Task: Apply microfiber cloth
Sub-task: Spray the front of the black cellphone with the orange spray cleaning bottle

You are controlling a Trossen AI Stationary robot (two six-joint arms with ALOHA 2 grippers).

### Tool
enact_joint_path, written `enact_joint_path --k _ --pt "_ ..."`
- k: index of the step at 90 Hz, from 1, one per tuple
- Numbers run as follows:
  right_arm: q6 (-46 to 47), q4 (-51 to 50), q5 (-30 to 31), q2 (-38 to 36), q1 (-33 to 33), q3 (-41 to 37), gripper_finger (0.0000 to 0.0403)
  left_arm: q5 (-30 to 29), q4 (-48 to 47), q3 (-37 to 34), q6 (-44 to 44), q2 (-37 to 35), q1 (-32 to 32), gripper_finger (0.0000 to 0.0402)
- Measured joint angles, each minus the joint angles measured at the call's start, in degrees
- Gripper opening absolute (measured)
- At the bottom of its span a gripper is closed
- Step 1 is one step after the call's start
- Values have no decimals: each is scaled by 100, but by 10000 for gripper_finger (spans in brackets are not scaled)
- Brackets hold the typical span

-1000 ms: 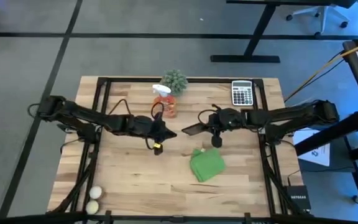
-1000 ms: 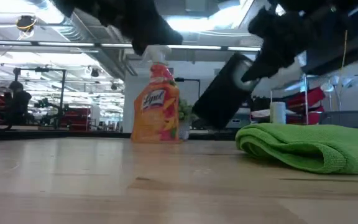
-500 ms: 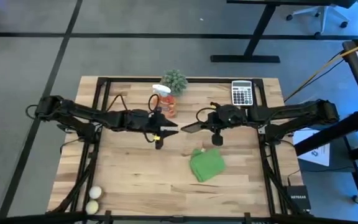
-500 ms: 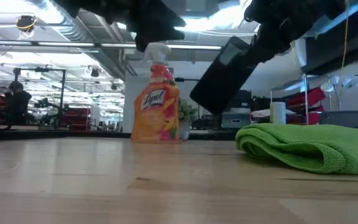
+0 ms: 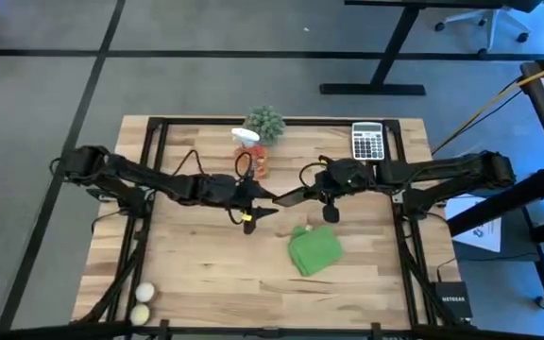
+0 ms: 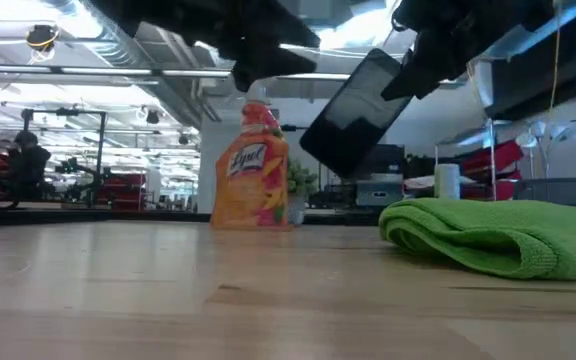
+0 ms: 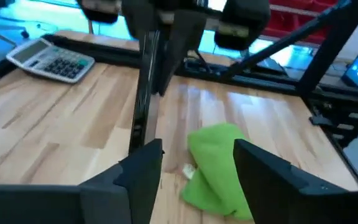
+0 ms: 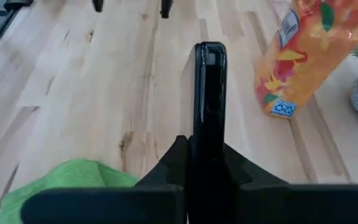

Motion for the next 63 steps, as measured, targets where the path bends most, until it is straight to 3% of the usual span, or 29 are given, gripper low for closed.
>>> enact_joint_path --k 36,63 --pt "-1 15 -38 0 0 -2 12 357 -373 717 229 706 18 183" --pt "-16 -170 -38 0 0 -2 12 317 -520 824 365 756 109 176"
